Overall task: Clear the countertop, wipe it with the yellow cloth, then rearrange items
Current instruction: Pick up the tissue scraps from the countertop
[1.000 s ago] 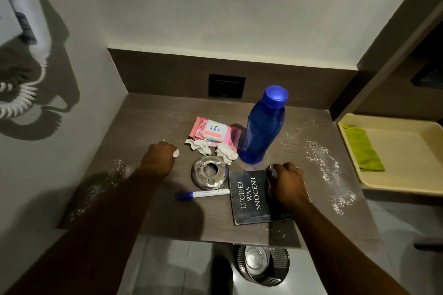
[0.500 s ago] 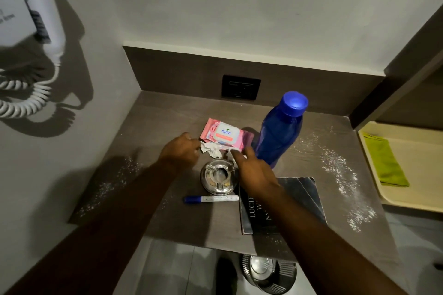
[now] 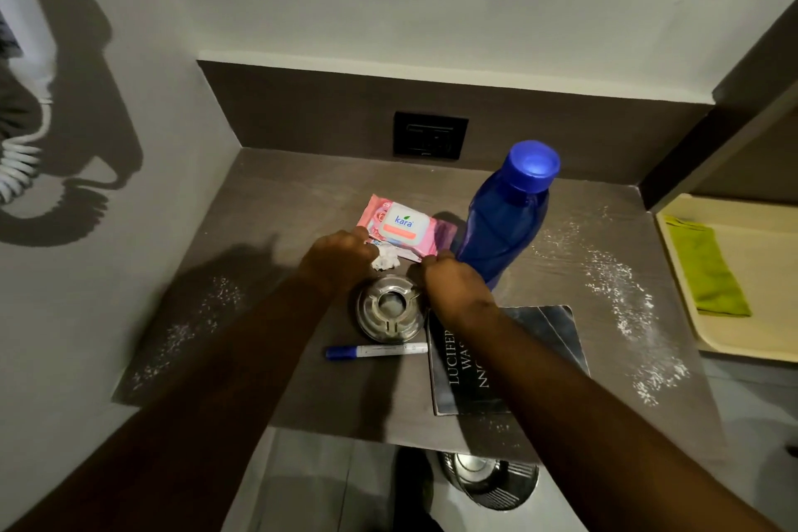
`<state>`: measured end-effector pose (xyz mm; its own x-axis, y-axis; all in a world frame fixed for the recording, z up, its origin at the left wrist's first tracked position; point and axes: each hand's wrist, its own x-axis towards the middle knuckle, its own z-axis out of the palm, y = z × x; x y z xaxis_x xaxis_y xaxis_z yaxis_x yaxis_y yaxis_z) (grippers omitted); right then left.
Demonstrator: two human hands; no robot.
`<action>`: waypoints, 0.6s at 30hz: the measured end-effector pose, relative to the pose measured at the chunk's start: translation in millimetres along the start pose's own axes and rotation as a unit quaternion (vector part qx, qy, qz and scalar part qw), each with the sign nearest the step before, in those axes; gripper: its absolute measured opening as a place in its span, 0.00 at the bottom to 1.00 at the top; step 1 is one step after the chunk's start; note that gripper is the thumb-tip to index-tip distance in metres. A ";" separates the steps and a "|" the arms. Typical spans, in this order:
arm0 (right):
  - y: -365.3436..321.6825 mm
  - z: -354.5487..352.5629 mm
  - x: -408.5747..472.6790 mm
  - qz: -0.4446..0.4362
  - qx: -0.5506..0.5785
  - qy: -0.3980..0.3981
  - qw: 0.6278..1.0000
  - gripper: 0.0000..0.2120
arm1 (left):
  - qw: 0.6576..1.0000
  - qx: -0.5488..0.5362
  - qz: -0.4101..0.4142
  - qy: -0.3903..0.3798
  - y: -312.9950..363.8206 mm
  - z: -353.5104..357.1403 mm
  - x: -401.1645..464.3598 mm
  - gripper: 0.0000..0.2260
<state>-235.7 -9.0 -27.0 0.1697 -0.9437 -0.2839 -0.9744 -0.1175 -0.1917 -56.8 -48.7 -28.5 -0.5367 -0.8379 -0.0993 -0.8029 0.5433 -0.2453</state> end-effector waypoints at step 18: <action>38.2 32.0 -204.5 0.143 0.517 0.152 0.830 0.08 | 0.645 -0.727 -0.223 0.077 119.1 -39.7 -148.3 0.10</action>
<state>-302.9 189.4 -6.4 -0.2449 -0.9403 -0.2363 -0.2944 0.3043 -0.9059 -83.1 142.4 -4.7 -0.0983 -0.9732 -0.2077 -0.2202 -0.1823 0.9583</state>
